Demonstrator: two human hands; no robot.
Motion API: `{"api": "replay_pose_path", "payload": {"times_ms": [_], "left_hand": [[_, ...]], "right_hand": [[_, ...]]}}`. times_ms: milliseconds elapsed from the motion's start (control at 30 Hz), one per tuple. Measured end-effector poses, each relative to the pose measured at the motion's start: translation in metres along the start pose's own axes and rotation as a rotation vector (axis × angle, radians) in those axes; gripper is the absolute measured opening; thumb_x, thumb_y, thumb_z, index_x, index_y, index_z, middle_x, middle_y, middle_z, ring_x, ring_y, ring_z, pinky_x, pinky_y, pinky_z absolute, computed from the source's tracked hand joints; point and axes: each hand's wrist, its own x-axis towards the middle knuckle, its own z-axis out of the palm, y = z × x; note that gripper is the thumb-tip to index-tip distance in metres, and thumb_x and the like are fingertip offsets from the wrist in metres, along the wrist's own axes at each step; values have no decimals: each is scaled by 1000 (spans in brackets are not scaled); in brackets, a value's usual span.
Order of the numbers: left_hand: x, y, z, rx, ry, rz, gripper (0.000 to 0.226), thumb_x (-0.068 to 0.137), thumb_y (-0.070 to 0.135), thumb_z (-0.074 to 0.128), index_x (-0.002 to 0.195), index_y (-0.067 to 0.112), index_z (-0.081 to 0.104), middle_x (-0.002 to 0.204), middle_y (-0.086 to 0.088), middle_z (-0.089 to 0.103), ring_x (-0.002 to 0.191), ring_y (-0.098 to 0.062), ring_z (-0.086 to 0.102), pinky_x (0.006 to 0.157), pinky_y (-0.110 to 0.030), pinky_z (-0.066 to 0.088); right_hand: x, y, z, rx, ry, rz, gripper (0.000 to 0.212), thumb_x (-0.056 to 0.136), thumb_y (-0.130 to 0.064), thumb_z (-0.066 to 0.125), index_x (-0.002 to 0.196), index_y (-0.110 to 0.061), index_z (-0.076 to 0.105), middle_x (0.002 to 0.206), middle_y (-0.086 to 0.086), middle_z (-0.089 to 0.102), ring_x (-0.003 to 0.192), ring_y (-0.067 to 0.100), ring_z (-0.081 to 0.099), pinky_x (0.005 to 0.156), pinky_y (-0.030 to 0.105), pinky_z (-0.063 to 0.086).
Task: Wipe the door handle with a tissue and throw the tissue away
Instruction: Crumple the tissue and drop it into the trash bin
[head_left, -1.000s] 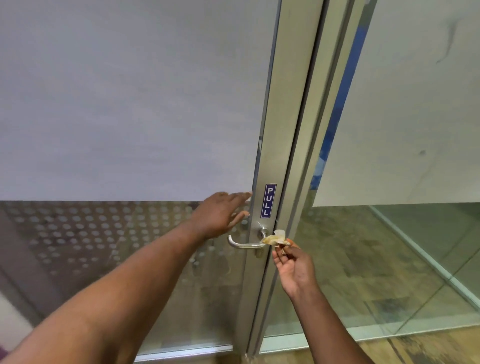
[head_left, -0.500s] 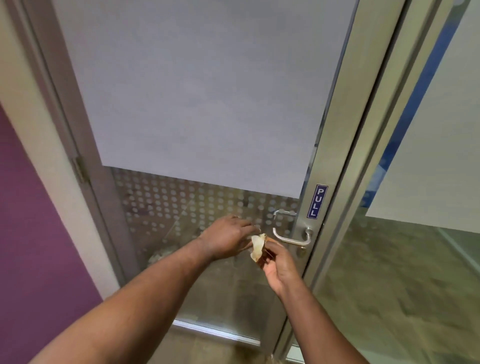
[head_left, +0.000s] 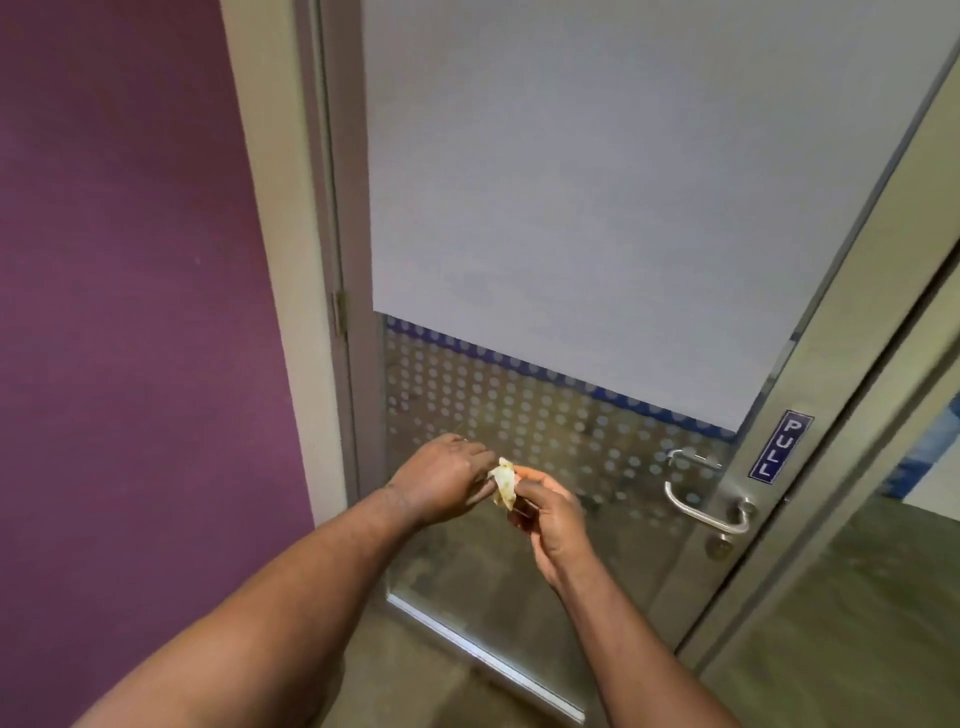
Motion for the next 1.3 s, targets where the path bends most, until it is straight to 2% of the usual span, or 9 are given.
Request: {"api": "replay_pose_path", "payload": {"times_ms": [133, 333, 467, 633, 800, 933, 1067, 1167, 1300], "left_hand": [[-36, -31, -11, 18, -20, -87, 37, 103, 48, 42, 111, 21, 66, 103, 1, 70, 95, -19, 65, 97, -37, 47], [-95, -79, -25, 55, -57, -169, 43, 101, 52, 46, 125, 20, 63, 116, -2, 72, 106, -23, 66, 102, -38, 45], [-129, -114, -34, 29, 10, -291, 31, 103, 41, 47, 112, 18, 66, 107, -3, 72, 97, -26, 65, 91, -37, 46], [-169, -150, -32, -52, 53, -489, 29, 103, 37, 45, 111, 19, 66, 105, -4, 72, 91, -24, 63, 87, -41, 51], [-197, -178, -15, -84, 17, -653, 32, 104, 42, 42, 112, 20, 65, 107, -1, 72, 93, -23, 63, 87, -43, 52], [-212, -192, -5, -96, 13, -725, 37, 104, 45, 45, 125, 21, 63, 120, -1, 73, 105, -25, 67, 91, -39, 49], [-230, -203, 12, -80, -102, -931, 47, 103, 51, 46, 140, 24, 58, 138, -1, 67, 123, -25, 62, 103, -40, 46], [-241, -213, 26, -53, -179, -1061, 54, 104, 51, 45, 149, 22, 49, 151, -7, 56, 139, -30, 50, 116, -42, 36], [-259, -221, 42, -54, -194, -1145, 61, 109, 40, 38, 163, 12, 28, 170, -10, 26, 158, -24, 20, 128, -36, 11]], "right_hand": [[4, 15, 45, -88, -16, -33, 14, 84, -2, 65, 85, -12, 74, 71, 4, 72, 58, 9, 60, 53, 20, 43], [4, 43, 118, -176, -122, -71, 11, 85, -6, 69, 89, -10, 78, 76, 5, 74, 61, 8, 61, 55, 19, 44], [6, 58, 169, -203, -229, -60, 15, 87, -5, 66, 90, -12, 78, 83, 5, 74, 75, 12, 64, 71, 27, 51], [19, 76, 221, -323, -415, -43, 30, 90, 5, 53, 109, -3, 74, 105, 15, 75, 93, 22, 69, 87, 40, 55], [38, 105, 262, -455, -535, -114, 18, 88, -4, 70, 99, -17, 76, 95, 5, 76, 84, 13, 68, 71, 25, 54], [65, 132, 283, -518, -518, -171, 10, 84, -9, 76, 92, -15, 76, 87, 2, 77, 72, 4, 67, 61, 19, 49], [93, 165, 290, -593, -542, -156, 16, 81, -21, 81, 94, -14, 75, 89, -1, 77, 83, 14, 71, 71, 28, 55], [117, 183, 289, -649, -534, -152, 12, 83, -25, 79, 92, -20, 75, 86, -8, 75, 83, 11, 70, 70, 23, 53], [139, 209, 287, -726, -516, -107, 8, 88, -21, 73, 95, -18, 75, 84, -7, 73, 81, 13, 68, 66, 24, 48]]}}
